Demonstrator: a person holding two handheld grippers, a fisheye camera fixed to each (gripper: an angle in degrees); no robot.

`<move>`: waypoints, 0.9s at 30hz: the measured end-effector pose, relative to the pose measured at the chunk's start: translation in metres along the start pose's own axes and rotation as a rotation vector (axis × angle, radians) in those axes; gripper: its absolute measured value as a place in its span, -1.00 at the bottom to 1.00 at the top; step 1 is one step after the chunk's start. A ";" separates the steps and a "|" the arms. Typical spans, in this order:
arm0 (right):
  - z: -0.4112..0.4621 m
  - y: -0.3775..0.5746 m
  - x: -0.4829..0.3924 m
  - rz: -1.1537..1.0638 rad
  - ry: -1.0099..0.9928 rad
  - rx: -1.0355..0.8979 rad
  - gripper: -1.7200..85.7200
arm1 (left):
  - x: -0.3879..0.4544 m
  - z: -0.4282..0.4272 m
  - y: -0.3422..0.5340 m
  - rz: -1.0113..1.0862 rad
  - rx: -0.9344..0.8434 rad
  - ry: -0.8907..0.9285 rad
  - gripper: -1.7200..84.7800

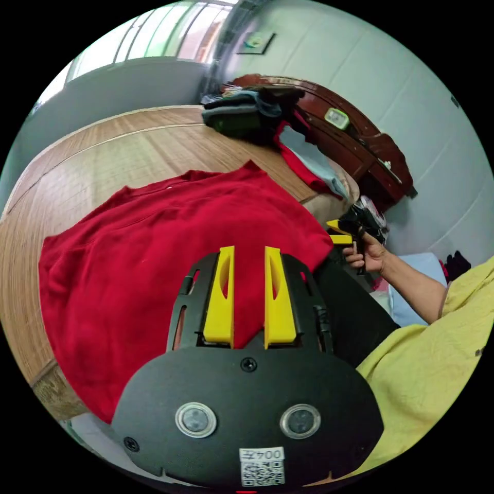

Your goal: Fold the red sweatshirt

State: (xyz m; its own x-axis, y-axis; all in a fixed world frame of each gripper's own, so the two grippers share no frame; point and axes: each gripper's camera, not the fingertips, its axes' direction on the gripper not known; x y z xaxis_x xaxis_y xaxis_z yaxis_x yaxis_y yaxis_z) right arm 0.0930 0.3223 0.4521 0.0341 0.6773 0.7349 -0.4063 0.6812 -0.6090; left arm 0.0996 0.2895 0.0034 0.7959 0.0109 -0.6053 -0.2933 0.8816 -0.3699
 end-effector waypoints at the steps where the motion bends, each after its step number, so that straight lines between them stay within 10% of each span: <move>1: 0.005 -0.003 0.012 0.030 -0.030 -0.008 -0.55 | 0.016 0.010 -0.008 0.038 -0.019 0.014 -0.74; 8: 0.009 -0.024 0.048 0.077 -0.333 0.013 -0.82 | 0.128 0.040 -0.038 0.277 -0.073 0.044 -0.66; 16: -0.010 -0.063 -0.042 -0.051 -0.170 -0.058 -0.87 | 0.256 0.090 -0.051 0.552 -0.139 -0.127 -0.63; 27: -0.029 -0.119 -0.035 0.013 -0.084 -0.093 -0.48 | 0.265 0.084 -0.061 0.412 -0.032 -0.258 -0.90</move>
State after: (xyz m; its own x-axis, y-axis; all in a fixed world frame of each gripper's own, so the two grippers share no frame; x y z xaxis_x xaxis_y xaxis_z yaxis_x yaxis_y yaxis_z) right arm 0.1668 0.2260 0.4903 -0.0490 0.6631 0.7469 -0.3199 0.6980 -0.6406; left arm 0.3728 0.2781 -0.0746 0.7142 0.4763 -0.5129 -0.6245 0.7645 -0.1597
